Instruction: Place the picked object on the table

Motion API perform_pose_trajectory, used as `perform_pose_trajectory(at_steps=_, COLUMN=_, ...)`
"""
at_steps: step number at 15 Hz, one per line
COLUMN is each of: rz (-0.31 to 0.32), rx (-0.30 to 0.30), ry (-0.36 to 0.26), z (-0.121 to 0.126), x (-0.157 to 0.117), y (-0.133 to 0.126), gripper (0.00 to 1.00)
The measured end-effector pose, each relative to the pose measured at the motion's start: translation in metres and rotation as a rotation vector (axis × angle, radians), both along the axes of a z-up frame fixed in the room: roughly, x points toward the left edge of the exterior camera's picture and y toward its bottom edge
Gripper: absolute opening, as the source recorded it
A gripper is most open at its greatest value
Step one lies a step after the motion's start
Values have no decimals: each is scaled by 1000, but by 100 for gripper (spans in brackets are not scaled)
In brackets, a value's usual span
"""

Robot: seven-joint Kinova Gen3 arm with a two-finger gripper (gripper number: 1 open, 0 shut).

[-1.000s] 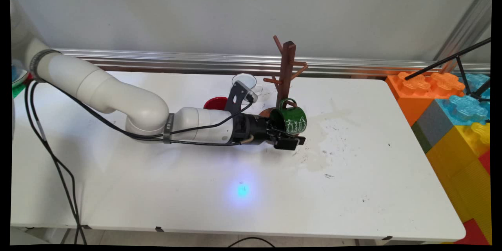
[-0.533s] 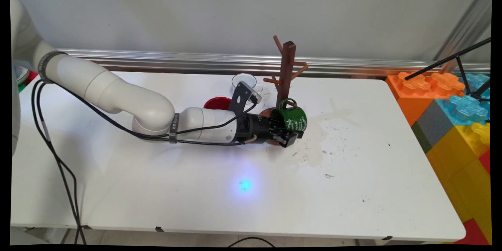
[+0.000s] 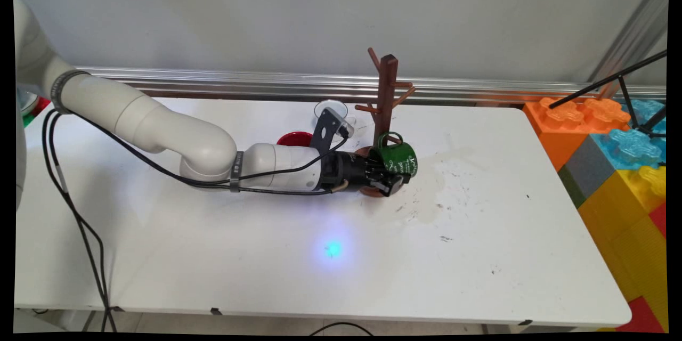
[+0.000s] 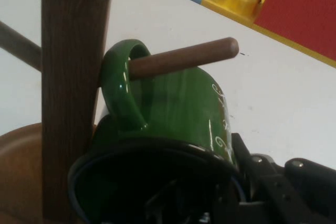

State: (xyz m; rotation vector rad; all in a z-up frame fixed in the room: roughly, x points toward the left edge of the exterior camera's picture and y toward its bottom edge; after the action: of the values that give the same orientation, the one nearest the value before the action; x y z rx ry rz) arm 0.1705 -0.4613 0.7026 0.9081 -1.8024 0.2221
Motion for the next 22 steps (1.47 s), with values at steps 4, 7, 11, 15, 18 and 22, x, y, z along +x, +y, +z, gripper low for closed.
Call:
perform_pose_trajectory(at_steps=4, rz=-14, rx=-1, ry=7, z=10, x=5, y=6, gripper=0)
perform_pose_trajectory(at_steps=7, rz=-40, rx=-3, ry=18, z=23, x=7, y=17, gripper=0)
perform_pose_trajectory(at_steps=11, rz=-74, rx=-6, ry=28, z=36, x=9, y=33, gripper=0)
perform_pose_trajectory(at_steps=15, rz=-105, rx=-15, ry=34, z=47, x=10, y=47, gripper=0)
perform_pose_trajectory(at_steps=18, rz=-126, rx=-25, ry=34, z=55, x=13, y=56, gripper=0)
perform_pose_trajectory(at_steps=22, rz=-157, rx=-34, ry=15, z=63, x=20, y=65, gripper=0)
